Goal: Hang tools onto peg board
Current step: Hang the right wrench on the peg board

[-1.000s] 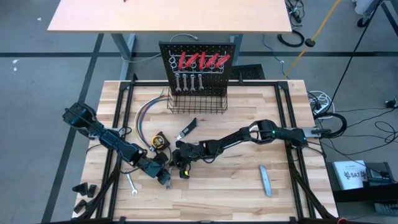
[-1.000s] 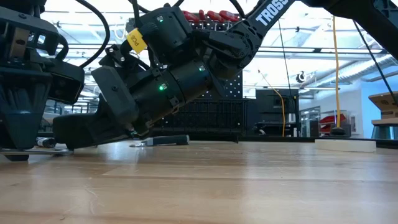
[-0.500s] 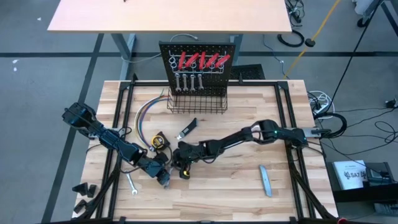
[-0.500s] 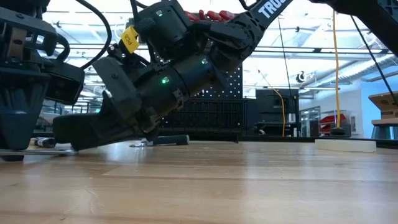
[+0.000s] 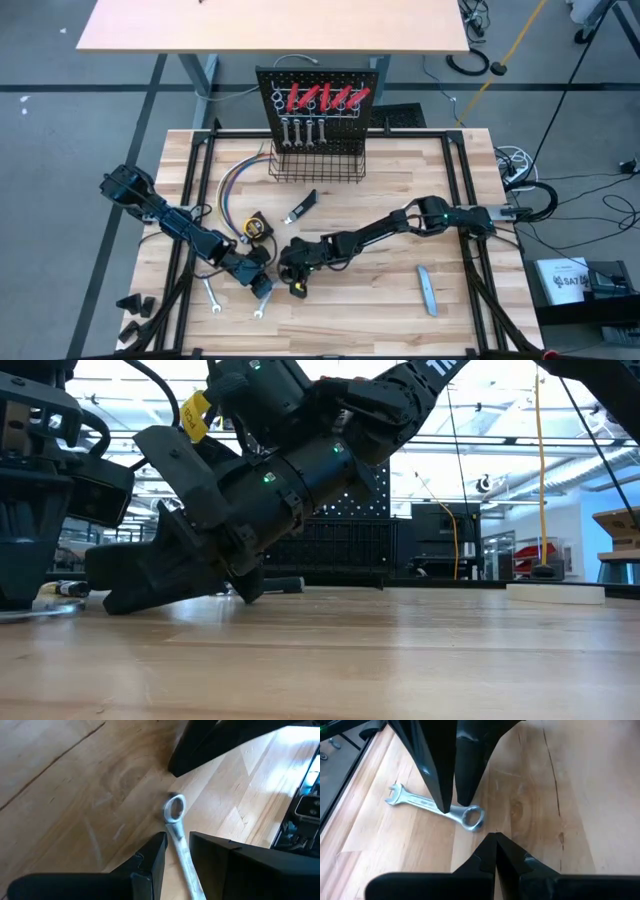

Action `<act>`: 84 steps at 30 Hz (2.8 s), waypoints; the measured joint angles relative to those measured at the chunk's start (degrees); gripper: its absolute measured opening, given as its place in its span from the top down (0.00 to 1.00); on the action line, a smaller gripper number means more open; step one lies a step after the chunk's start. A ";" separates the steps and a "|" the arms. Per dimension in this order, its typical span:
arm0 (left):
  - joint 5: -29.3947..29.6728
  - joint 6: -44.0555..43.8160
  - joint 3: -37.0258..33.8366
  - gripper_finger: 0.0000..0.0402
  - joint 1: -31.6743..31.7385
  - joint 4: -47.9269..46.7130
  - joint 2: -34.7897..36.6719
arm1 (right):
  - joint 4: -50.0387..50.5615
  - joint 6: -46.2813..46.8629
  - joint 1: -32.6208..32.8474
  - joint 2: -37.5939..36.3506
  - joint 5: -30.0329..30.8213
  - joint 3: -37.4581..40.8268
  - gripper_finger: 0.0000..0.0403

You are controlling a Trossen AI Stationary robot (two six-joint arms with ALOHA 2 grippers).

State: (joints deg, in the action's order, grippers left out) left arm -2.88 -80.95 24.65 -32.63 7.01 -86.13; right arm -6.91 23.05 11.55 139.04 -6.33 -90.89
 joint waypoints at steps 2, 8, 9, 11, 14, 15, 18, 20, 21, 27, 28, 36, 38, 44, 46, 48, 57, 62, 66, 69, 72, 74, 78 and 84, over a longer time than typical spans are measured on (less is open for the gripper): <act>-0.10 0.48 -0.05 0.75 0.01 0.18 0.00 | 0.03 0.21 -0.02 0.00 0.03 0.00 1.00; -0.65 2.47 -0.24 0.75 -0.01 -1.31 1.91 | -0.68 -1.39 -0.13 -0.22 1.07 0.10 1.00; -0.78 2.75 -0.28 0.75 -0.03 -1.62 2.49 | -0.78 -2.77 -0.07 -0.56 2.11 0.15 1.00; -0.96 3.13 -0.34 0.75 -0.06 -2.37 3.57 | -0.76 -5.16 0.14 -1.90 4.11 0.31 1.00; -0.66 3.30 -0.35 0.75 -0.12 -4.72 4.91 | -1.21 -10.51 0.84 -3.19 5.57 0.46 1.00; -0.16 3.36 -0.32 0.75 -0.12 -5.61 5.14 | -2.14 -11.66 1.03 -3.39 5.67 0.55 1.00; 0.39 3.99 -0.21 0.75 0.16 -7.25 5.27 | -5.38 -12.58 1.21 -3.23 4.88 0.69 1.00; 0.66 4.90 -0.21 0.75 0.27 -7.93 5.29 | -6.16 -12.64 1.29 -3.28 4.90 0.58 1.00; 0.90 5.03 -0.23 0.75 0.25 -8.03 5.31 | -6.42 -12.68 1.30 -3.28 4.90 0.55 1.00; 1.45 4.94 -0.23 0.75 0.27 -8.03 5.31 | -11.71 -13.78 1.69 -3.21 4.70 0.42 1.00; 1.57 4.95 -0.23 0.75 0.27 -8.05 5.31 | -12.02 -14.07 1.69 -3.21 4.68 0.42 1.00; 2.20 5.17 -0.23 0.75 0.32 -8.29 5.35 | -13.54 -13.30 1.70 -2.09 4.22 0.35 1.00; 2.30 5.20 -0.23 0.75 0.32 -8.29 5.35 | -15.68 -12.53 1.68 -0.83 3.14 0.31 1.00; 2.47 5.09 -0.21 0.75 0.34 -8.27 5.35 | -13.96 -10.24 1.67 0.13 3.04 0.20 1.00; 2.48 5.27 -0.23 0.75 0.34 -8.17 5.35 | -12.77 -8.93 1.40 0.13 2.99 0.08 1.00; 2.46 5.28 -0.24 0.75 0.34 -7.66 5.36 | -11.57 -7.62 1.12 0.12 2.85 0.07 1.00; -0.46 3.24 -0.36 0.75 -0.77 -1.23 5.14 | -8.35 -2.95 0.82 -0.07 3.24 -0.02 1.00; -1.05 1.76 -0.36 0.75 -0.82 -0.95 5.16 | -8.19 -2.93 0.83 -0.02 3.24 0.04 1.00; -1.84 -0.63 -0.34 0.75 -1.26 -0.65 5.20 | -8.12 -2.93 0.83 0.04 3.24 0.06 1.00; -2.93 -1.09 -0.32 0.75 -1.98 -0.42 5.22 | -8.01 -2.93 0.80 0.04 3.24 0.07 1.00; -2.13 -1.22 -0.16 0.75 -2.32 -0.53 5.25 | -7.99 -2.93 0.66 0.04 3.19 0.09 1.00; -0.40 -0.96 1.03 0.75 -2.44 -2.49 5.25 | -7.92 -2.93 0.54 0.04 3.04 0.11 1.00; -0.64 2.26 7.16 0.75 -2.44 -14.17 5.31 | -7.92 -2.93 0.50 0.04 3.16 0.15 1.00; 5.15 5.35 19.07 0.75 -2.75 -37.90 5.19 | -7.92 -2.93 0.42 0.04 3.17 0.17 1.00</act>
State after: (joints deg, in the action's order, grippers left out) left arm 2.27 -75.59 43.73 -35.38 -30.89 -80.94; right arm -14.83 20.12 11.97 139.09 -3.16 -90.72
